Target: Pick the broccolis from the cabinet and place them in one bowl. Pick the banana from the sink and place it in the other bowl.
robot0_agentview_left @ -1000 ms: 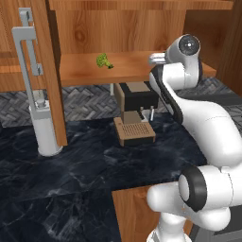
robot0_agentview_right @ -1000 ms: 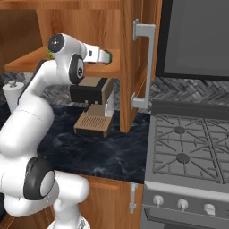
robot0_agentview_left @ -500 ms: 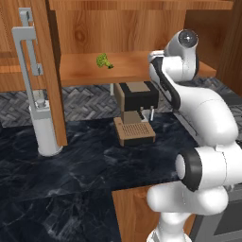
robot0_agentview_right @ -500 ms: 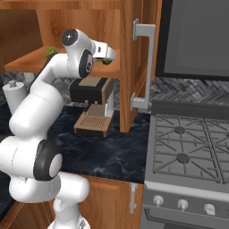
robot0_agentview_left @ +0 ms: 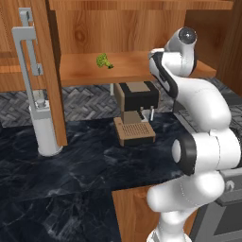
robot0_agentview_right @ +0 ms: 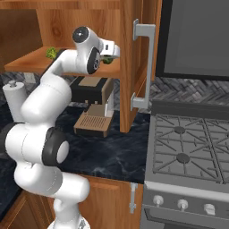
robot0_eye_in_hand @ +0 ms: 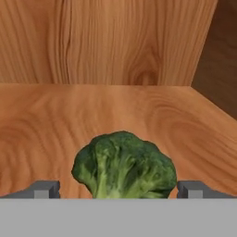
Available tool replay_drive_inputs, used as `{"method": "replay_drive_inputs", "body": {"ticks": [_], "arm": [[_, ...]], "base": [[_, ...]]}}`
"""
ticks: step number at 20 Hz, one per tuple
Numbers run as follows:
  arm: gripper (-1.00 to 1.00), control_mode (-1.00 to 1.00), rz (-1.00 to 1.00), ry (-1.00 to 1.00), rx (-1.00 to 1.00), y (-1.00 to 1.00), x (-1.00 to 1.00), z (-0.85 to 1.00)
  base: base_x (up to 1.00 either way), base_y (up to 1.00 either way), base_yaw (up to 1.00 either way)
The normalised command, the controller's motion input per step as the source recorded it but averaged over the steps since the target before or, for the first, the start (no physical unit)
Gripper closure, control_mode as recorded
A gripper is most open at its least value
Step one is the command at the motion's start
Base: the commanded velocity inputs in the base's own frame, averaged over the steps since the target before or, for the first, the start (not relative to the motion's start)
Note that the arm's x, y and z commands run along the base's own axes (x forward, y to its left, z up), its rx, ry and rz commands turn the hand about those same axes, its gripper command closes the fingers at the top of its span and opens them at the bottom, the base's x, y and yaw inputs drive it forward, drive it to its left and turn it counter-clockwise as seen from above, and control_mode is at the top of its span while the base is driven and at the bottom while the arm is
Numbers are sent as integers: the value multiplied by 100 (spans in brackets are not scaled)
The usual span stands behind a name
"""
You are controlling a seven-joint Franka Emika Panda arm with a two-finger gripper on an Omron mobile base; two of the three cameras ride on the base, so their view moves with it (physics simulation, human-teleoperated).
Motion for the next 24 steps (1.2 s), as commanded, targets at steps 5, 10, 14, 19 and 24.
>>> {"method": "replay_drive_inputs", "body": {"ticks": [5, 10, 14, 19, 24], "arm": [[-100, -100, 0, 0, 0, 0, 19, -13], [100, -100, 0, 0, 0, 0, 14, -8], [100, -100, 0, 0, 0, 0, 4, -3], [100, -100, -3, 0, 0, 2, -4, 0], [100, -100, -7, -8, 5, 0, -38, 3]], "base": [[0, 0, 0], [0, 0, 0], [0, 0, 0], [0, 0, 0], [0, 0, 0]]}}
